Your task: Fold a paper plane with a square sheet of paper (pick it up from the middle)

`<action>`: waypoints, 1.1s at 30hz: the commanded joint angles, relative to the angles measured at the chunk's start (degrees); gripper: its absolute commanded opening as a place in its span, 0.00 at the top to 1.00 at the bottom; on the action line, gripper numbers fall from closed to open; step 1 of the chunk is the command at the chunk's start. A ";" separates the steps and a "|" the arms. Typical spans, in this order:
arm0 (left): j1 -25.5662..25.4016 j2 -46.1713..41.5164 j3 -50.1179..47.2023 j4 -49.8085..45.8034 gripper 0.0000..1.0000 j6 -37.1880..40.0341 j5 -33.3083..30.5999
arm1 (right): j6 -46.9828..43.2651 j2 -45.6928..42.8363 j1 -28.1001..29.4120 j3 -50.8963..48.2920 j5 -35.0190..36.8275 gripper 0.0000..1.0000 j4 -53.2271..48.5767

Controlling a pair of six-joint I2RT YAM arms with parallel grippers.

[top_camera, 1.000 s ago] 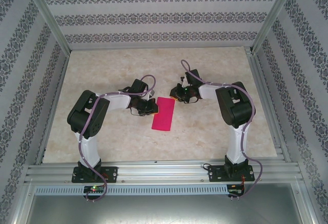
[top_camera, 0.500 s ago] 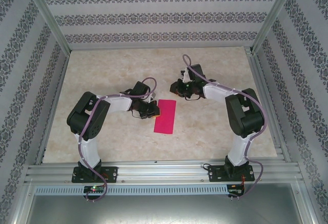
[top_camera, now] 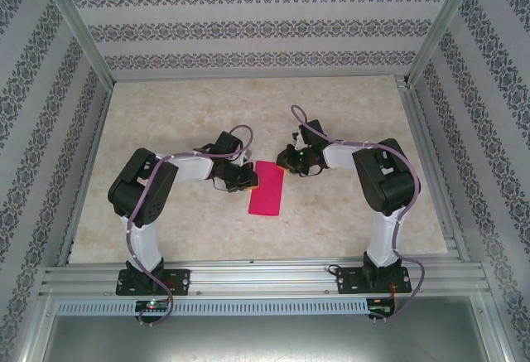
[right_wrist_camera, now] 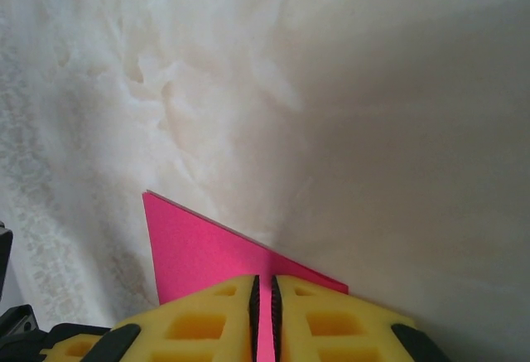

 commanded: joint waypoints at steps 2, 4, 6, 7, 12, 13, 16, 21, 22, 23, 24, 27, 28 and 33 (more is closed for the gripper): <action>-0.64 -1.32 -1.04 -2.54 1.00 -0.09 -1.31 | 2.54 1.24 -0.27 -1.94 -1.26 0.83 2.13; -0.62 -1.16 -1.13 -2.51 1.00 -0.11 -1.31 | 3.77 -0.81 -0.70 -2.24 -3.42 0.82 3.72; -0.66 -1.32 -1.26 -2.49 1.00 -0.18 -1.31 | 3.72 -3.67 -0.86 -2.25 -3.84 0.82 3.31; -0.62 -1.44 -1.36 -2.45 1.00 -0.13 -1.38 | 3.30 -5.30 -0.88 -2.16 -3.80 0.82 2.29; -0.62 -1.46 -1.08 -2.47 1.00 -0.18 -1.39 | 2.70 -11.48 1.89 -6.12 -2.40 0.82 1.12; -0.62 -1.42 -1.01 -2.54 1.00 -0.18 -1.33 | 3.24 -12.79 2.67 -7.93 -1.80 0.82 1.64; -0.62 -1.64 -1.06 -2.43 1.00 -0.31 -1.42 | 4.72 -16.31 5.36 -13.59 -0.84 0.82 3.81; -0.62 -1.79 -1.33 -2.25 1.00 -0.56 -1.83 | 7.23 -21.17 10.26 -21.07 1.22 0.83 5.23; -0.62 -1.77 -1.24 -2.44 1.00 -0.46 -2.05 | 8.18 -21.85 11.44 -23.00 1.04 0.82 7.08; -0.62 -1.81 -1.19 -2.54 1.00 -0.34 -2.18 | 8.92 -22.34 12.37 -24.44 1.27 0.82 8.13; -0.65 -1.66 -1.09 -2.55 1.00 -0.33 -2.27 | 9.32 -22.52 13.08 -25.30 1.38 0.82 8.39; -0.63 -1.33 -0.87 -3.16 1.00 0.41 -2.61 | 9.46 -22.52 14.69 -26.92 0.86 0.82 9.17; -0.62 -1.19 -0.77 -3.41 1.00 0.52 -2.82 | 9.23 -22.22 15.14 -27.07 0.56 0.82 9.08; -0.67 -1.37 -1.37 -2.70 1.00 0.43 -2.71 | 7.45 -20.56 16.81 -27.96 3.87 0.82 3.60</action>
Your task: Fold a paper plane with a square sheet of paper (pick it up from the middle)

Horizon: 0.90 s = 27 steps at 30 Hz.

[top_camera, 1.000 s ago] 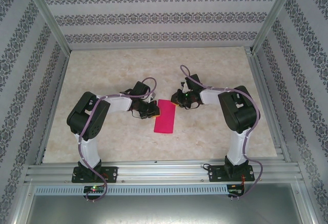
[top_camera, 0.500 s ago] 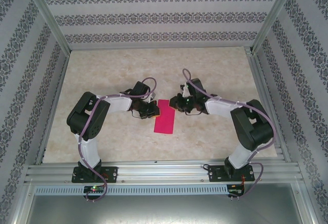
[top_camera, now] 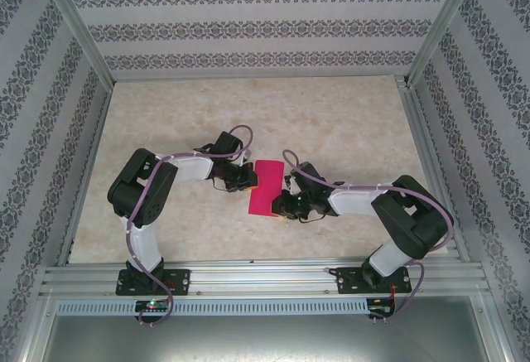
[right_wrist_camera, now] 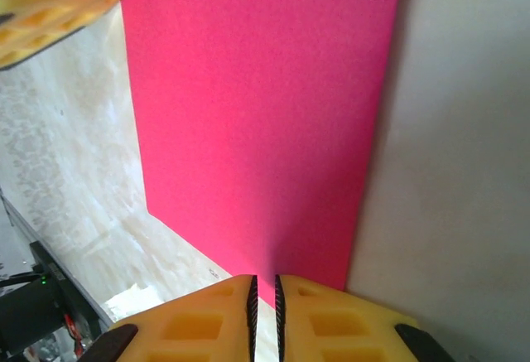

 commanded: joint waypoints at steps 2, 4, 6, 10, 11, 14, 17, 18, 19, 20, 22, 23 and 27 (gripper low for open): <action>-0.58 -1.73 -1.62 -2.38 1.00 0.44 -2.39 | -0.57 0.76 1.26 -2.47 3.64 0.83 -3.09; -0.55 -2.22 -1.90 -2.38 1.00 0.31 -2.53 | -1.07 0.32 1.36 -3.13 4.33 0.83 -4.16; -0.60 -2.75 -2.26 -2.21 1.00 0.11 -2.64 | -2.46 -0.64 1.42 -2.92 5.35 0.83 -6.35; -0.58 -3.62 -2.92 -1.80 1.00 0.01 -2.65 | -4.69 -0.50 0.59 -1.45 3.93 0.82 -8.51; -0.60 -4.04 -3.02 -1.60 0.96 -0.07 -2.59 | -4.71 -0.68 0.47 -1.22 3.38 0.82 -7.92; -0.57 -5.87 -3.57 -1.40 0.83 -0.15 -3.12 | -4.68 -2.22 0.22 0.36 1.95 0.80 -7.16; -0.57 -8.54 -4.35 -1.81 0.72 -0.56 -5.19 | -5.31 -5.62 -0.39 2.94 3.49 0.77 -9.01; -0.60 -9.53 -4.67 -2.02 0.69 -0.61 -6.21 | -5.76 -6.70 -0.98 3.88 4.73 0.76 -10.24; -0.50 -10.23 -4.92 -2.12 0.67 -0.70 -6.87 | -6.15 -7.50 -1.38 4.70 6.26 0.75 -11.51; -0.27 -10.72 -5.22 -1.98 0.65 -0.87 -7.04 | -6.56 -8.26 -2.10 5.71 8.78 0.73 -13.39; 0.42 -10.73 -5.38 -1.69 0.63 -1.19 -6.32 | -7.07 -8.37 -3.34 7.09 11.89 0.70 -15.48; 0.92 -10.50 -5.44 -1.32 0.61 -1.32 -5.66 | -7.31 -7.71 -4.06 7.68 11.28 0.69 -15.07; 2.78 -8.86 -6.29 3.35 0.54 -3.44 0.06 | -7.12 -4.25 -5.44 9.81 8.70 0.67 -12.81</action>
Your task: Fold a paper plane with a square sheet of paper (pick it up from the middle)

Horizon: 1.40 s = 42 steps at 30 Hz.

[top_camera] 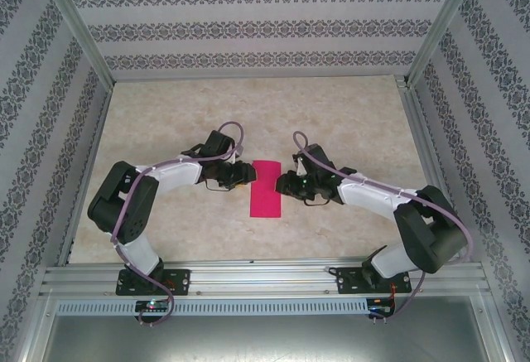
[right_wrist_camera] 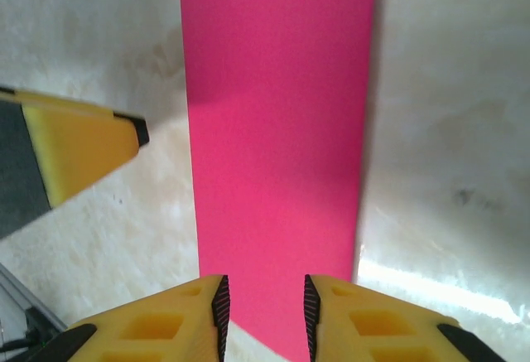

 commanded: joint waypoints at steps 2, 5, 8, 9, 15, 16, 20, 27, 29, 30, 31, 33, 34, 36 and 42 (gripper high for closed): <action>2.06 2.33 -1.01 4.79 0.54 -2.85 6.35 | -0.40 3.66 -0.76 1.57 -0.29 0.66 0.71; 2.35 3.37 -0.74 6.22 0.53 -3.39 7.61 | 0.35 5.69 -1.11 1.96 -1.06 0.66 2.50; 2.39 4.25 -0.22 5.94 0.52 -3.37 7.81 | 0.73 7.57 -1.20 2.35 -2.26 0.66 3.46; 2.44 4.55 -0.04 5.81 0.52 -3.28 7.75 | 0.89 8.17 -1.21 2.36 -2.62 0.66 4.05; 2.44 5.61 0.68 5.40 0.51 -3.00 7.81 | 1.51 10.24 -1.26 2.21 -4.01 0.66 5.85; 2.44 5.63 0.72 5.33 0.51 -3.04 7.87 | 1.36 10.47 -1.22 2.39 -3.95 0.67 5.69; 2.44 6.02 0.89 5.46 0.50 -3.01 8.33 | 1.24 11.79 -1.35 2.36 -3.88 0.67 5.68; 2.44 6.44 1.14 5.69 0.50 -2.89 9.40 | 1.16 14.01 -1.18 1.86 -2.36 0.68 4.25; 2.36 6.61 1.20 5.86 0.51 -2.99 9.97 | 1.29 14.12 -1.20 1.26 -2.21 0.68 4.56; 2.36 6.73 1.19 5.98 0.51 -2.98 10.16 | 1.50 14.12 -1.20 0.86 -2.28 0.68 5.00; 2.36 6.80 1.32 6.05 0.51 -2.97 10.37 | 1.62 14.12 -1.20 0.59 -2.38 0.68 5.37; 2.36 7.07 1.55 6.15 0.51 -3.04 11.10 | 1.94 14.10 -1.27 0.02 -2.43 0.68 5.85; 2.36 7.12 1.65 6.21 0.51 -3.12 11.35 | 2.03 14.04 -1.33 -0.21 -2.45 0.68 6.06; 2.27 7.23 1.75 6.58 0.51 -3.31 11.58 | 2.10 14.19 -1.37 -0.56 -2.48 0.68 6.49; 1.92 8.35 1.92 7.80 0.52 -4.17 12.33 | 2.54 14.78 -1.55 -1.05 -2.91 0.68 7.89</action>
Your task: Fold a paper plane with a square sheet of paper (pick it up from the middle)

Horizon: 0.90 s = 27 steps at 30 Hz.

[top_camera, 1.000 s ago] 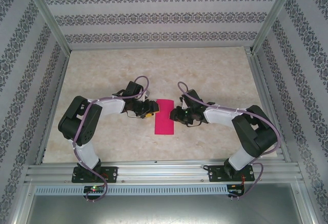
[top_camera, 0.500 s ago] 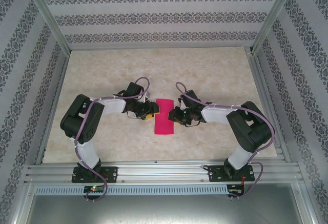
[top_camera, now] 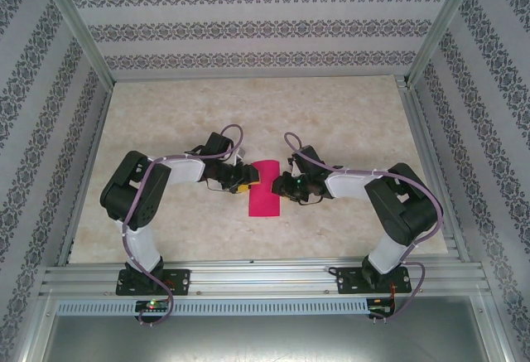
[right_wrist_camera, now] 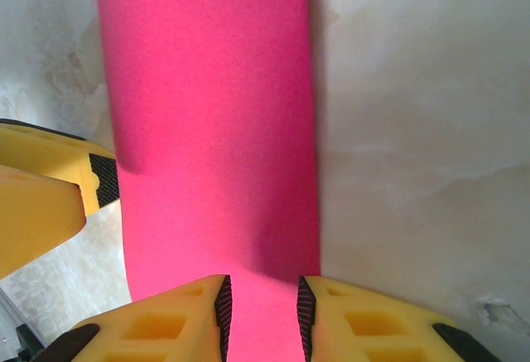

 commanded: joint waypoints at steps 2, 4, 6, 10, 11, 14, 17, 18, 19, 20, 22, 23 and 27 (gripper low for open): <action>-0.01 1.03 1.34 2.76 0.52 -1.32 1.48 | 0.75 2.26 -0.59 -1.94 0.98 0.68 -0.31; -0.09 0.95 1.23 3.40 0.53 -1.87 1.82 | 0.75 2.24 -0.77 -2.13 0.89 0.68 -0.05; -0.05 0.54 1.07 3.45 0.53 -2.05 1.53 | 0.82 2.11 -0.85 -2.46 0.98 0.68 0.13; -0.04 -0.48 1.05 2.44 0.52 -1.40 0.12 | 0.83 2.02 -1.12 -2.92 0.89 0.69 0.35; -0.01 -0.79 0.82 2.59 0.51 -1.48 -0.37 | 0.83 1.97 -1.12 -3.06 0.87 0.69 0.48; 0.06 -1.08 1.00 1.55 0.50 -0.77 -2.58 | 0.79 1.86 -1.27 -3.46 0.93 0.70 0.73; 0.04 -0.07 1.77 2.47 0.50 -1.04 -2.28 | 0.78 1.77 -1.38 -3.80 0.89 0.70 0.83; 0.13 0.46 1.92 3.56 0.50 -1.70 -1.56 | 0.80 1.70 -1.38 -3.87 0.86 0.70 0.93; 0.09 0.80 1.86 4.37 0.50 -2.48 -1.16 | 0.84 1.67 -1.38 -3.89 0.76 0.70 0.93; 0.09 1.11 1.94 4.85 0.50 -2.85 -1.06 | 0.86 1.67 -1.39 -3.89 0.73 0.70 1.01; 0.08 1.55 2.52 4.77 0.51 -3.08 -0.97 | 0.88 1.67 -1.47 -3.98 0.73 0.70 1.01; 0.11 1.67 2.78 4.78 0.51 -3.16 -0.86 | 0.97 1.67 -1.46 -4.06 0.71 0.70 1.21; 0.06 1.71 2.52 6.96 0.53 -4.65 1.50 | 1.53 2.02 -1.60 -4.40 0.19 0.70 2.66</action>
